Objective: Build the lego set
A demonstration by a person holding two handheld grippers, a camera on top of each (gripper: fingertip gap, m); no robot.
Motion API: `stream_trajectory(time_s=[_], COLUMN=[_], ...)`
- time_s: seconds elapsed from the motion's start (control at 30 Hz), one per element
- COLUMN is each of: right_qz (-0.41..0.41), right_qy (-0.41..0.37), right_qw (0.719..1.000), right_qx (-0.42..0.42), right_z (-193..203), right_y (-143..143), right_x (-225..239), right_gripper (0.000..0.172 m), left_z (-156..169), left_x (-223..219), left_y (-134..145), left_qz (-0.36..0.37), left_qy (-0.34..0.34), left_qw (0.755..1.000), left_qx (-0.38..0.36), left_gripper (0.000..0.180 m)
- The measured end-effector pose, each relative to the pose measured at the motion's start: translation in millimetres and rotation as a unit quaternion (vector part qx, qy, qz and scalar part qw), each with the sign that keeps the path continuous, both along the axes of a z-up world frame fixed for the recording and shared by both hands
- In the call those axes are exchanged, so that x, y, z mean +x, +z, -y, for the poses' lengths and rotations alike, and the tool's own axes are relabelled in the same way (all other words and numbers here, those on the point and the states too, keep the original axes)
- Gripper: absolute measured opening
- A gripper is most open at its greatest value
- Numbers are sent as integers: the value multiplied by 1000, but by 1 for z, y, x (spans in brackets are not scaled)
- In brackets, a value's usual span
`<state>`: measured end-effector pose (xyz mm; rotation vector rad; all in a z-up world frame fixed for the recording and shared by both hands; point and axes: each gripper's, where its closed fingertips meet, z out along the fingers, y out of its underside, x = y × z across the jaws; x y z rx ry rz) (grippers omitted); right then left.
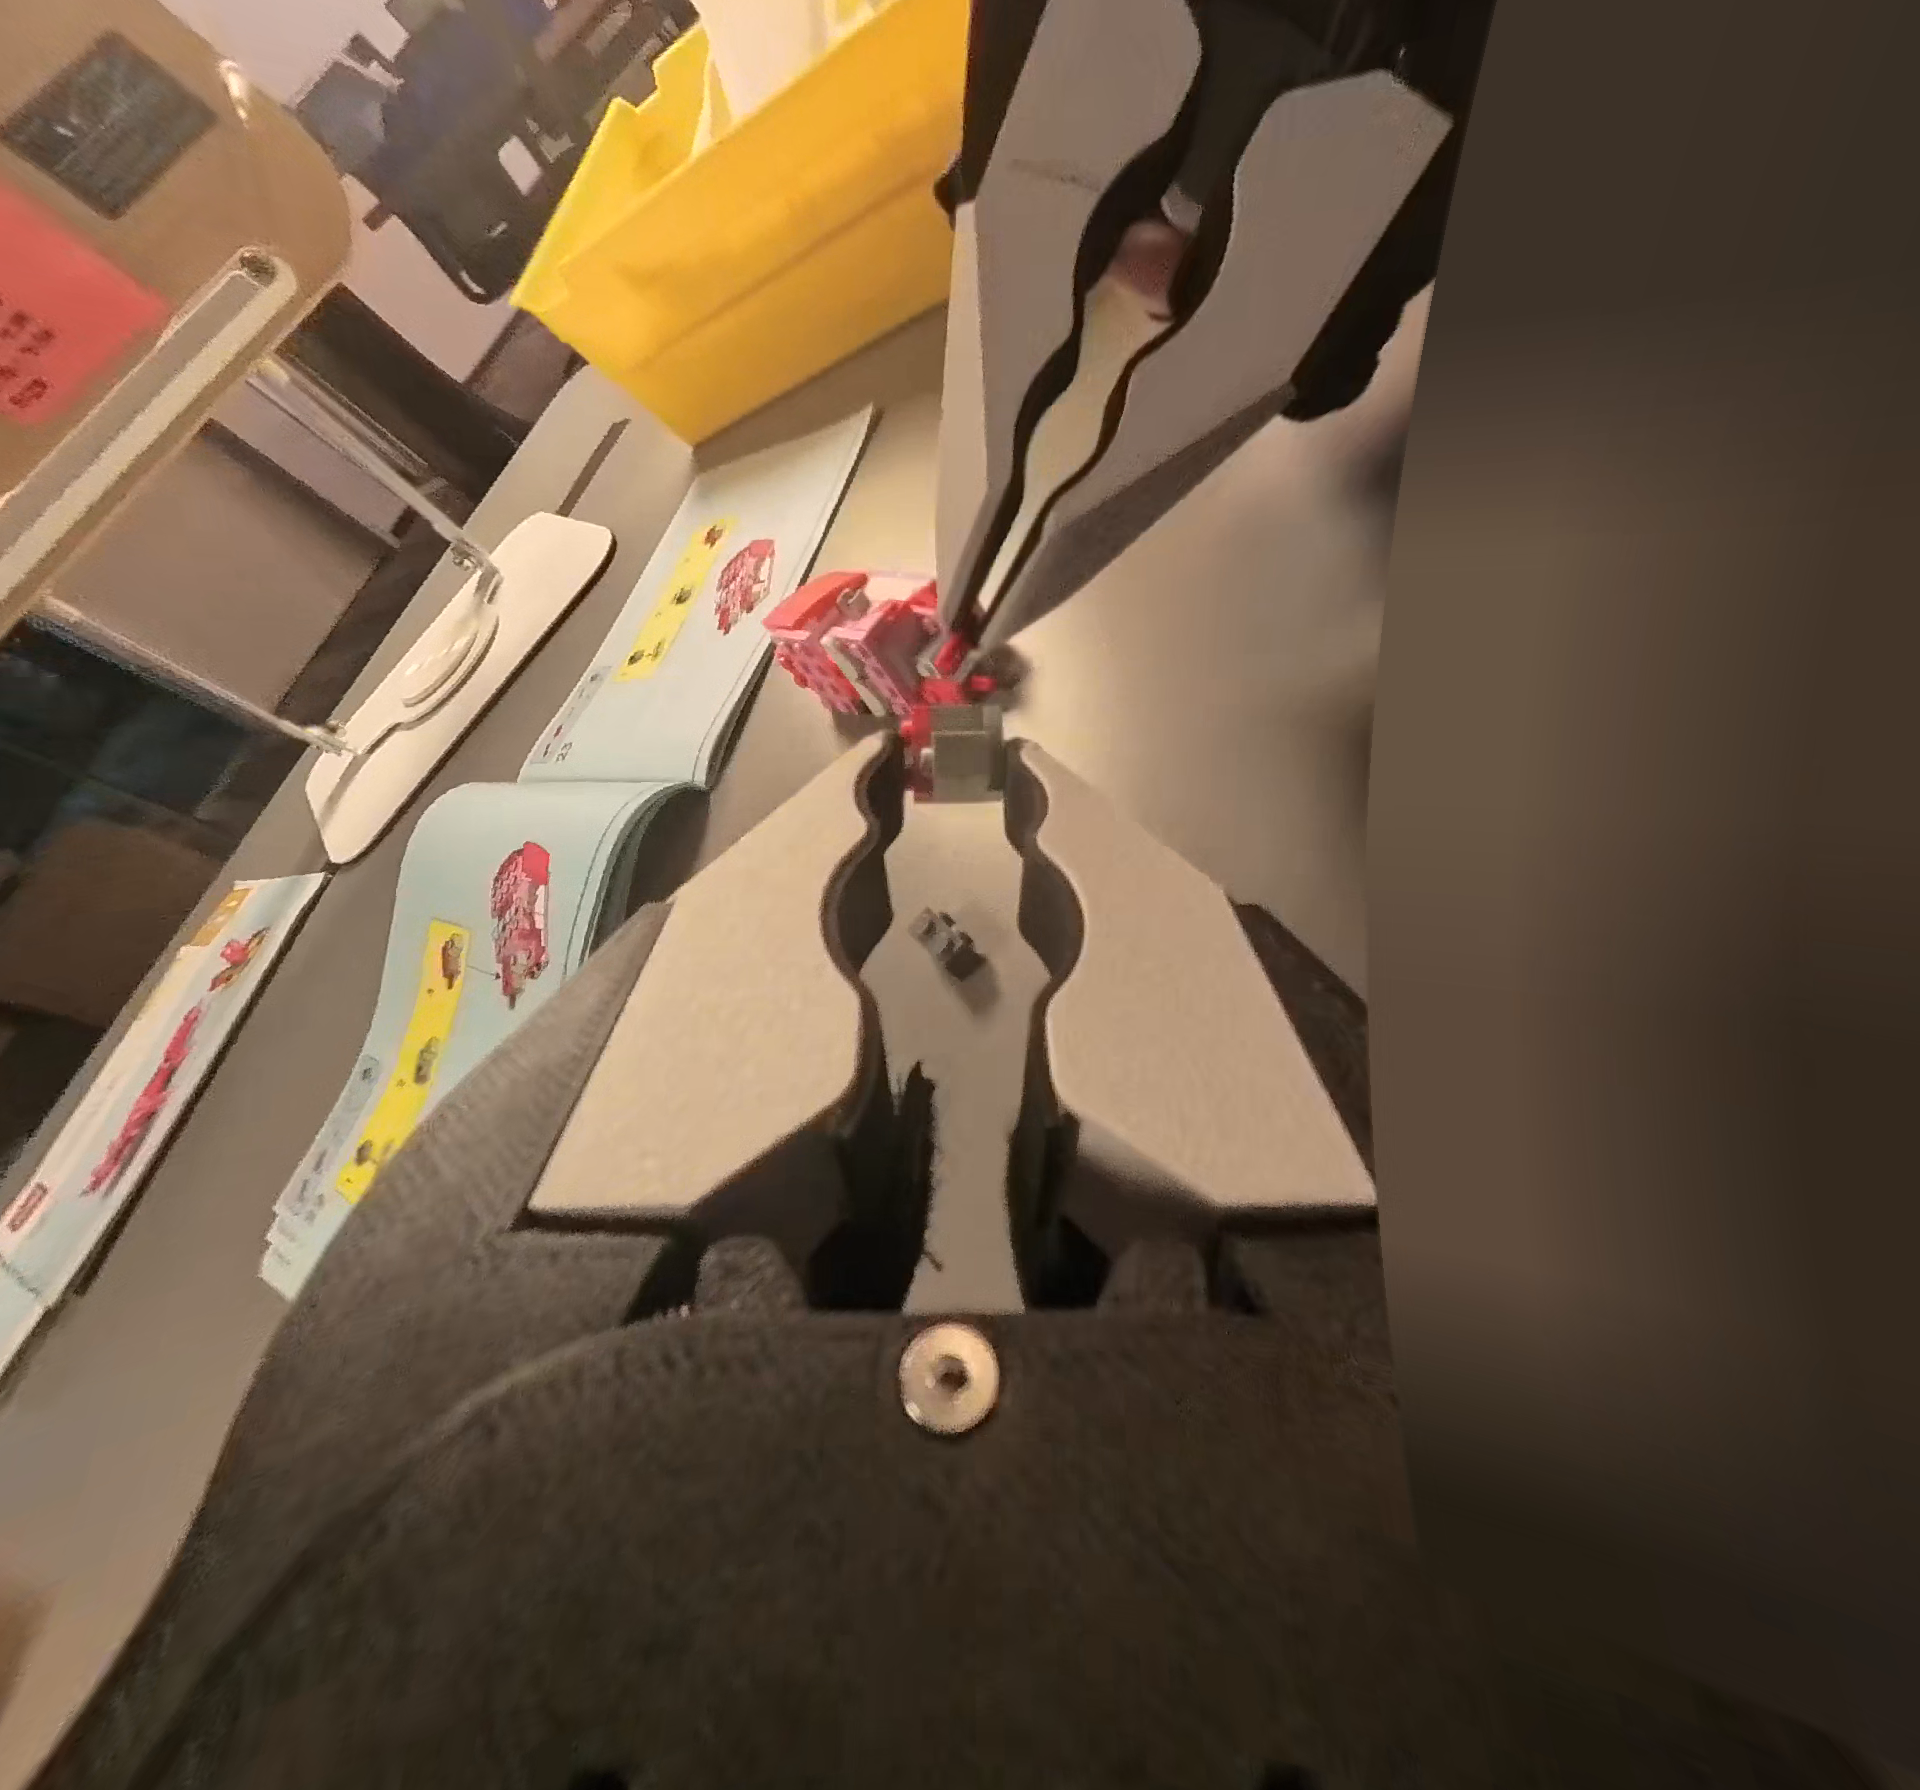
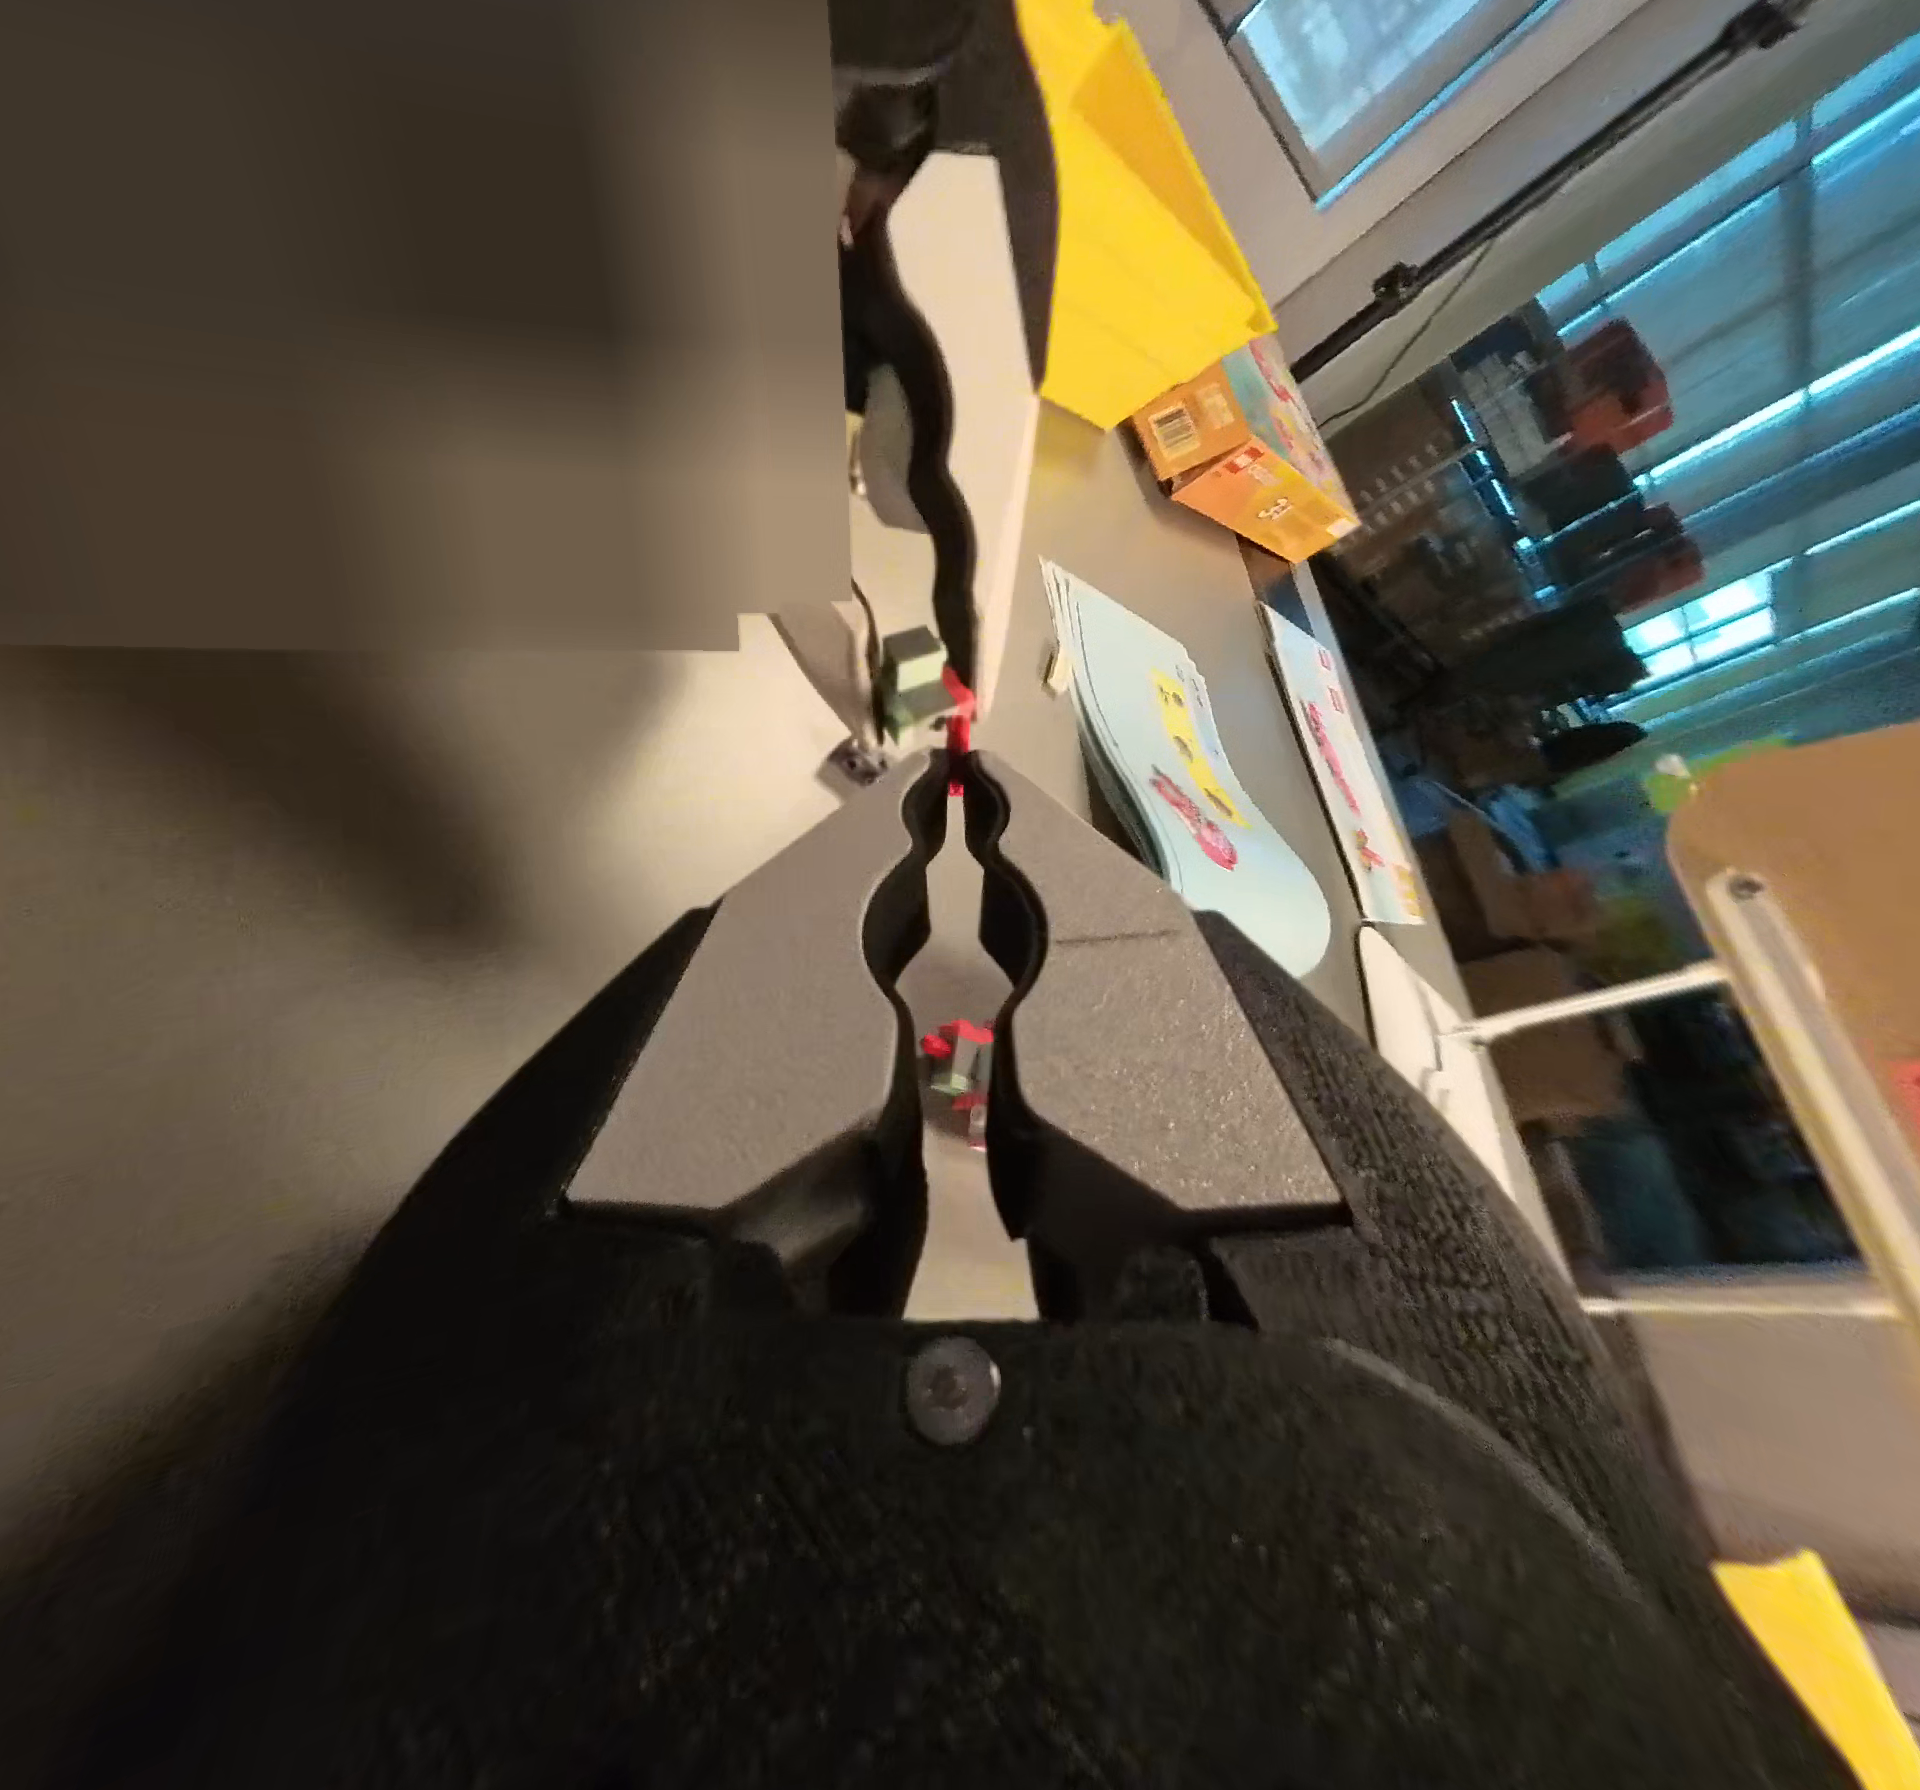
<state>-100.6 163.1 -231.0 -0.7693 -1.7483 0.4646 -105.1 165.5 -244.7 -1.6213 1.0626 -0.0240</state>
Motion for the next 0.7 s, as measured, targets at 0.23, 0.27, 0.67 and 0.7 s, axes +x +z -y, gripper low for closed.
stream_trajectory(time_s=[0.23,0.27,0.67,0.7], right_qz=[42,46,89,90], right_qy=[-17,-17,-15,-16], right_qw=[995,995,991,990], right_qx=[88,90,98,104], right_z=[-2,-2,-1,-1], right_y=[-15,-17,-31,-32], right_x=[-2,-2,1,1], right_gripper=[0,0,0,0], left_z=[-1,-1,-1,-1], left_x=[1,2,2,2], left_y=[-9,-11,-25,-26], left_qz=[-48,-52,-141,-141], left_qy=[-4,-4,-4,-4], left_qw=[999,999,990,990], left_qx=[10,9,25,24], left_gripper=[18,18,18,18])
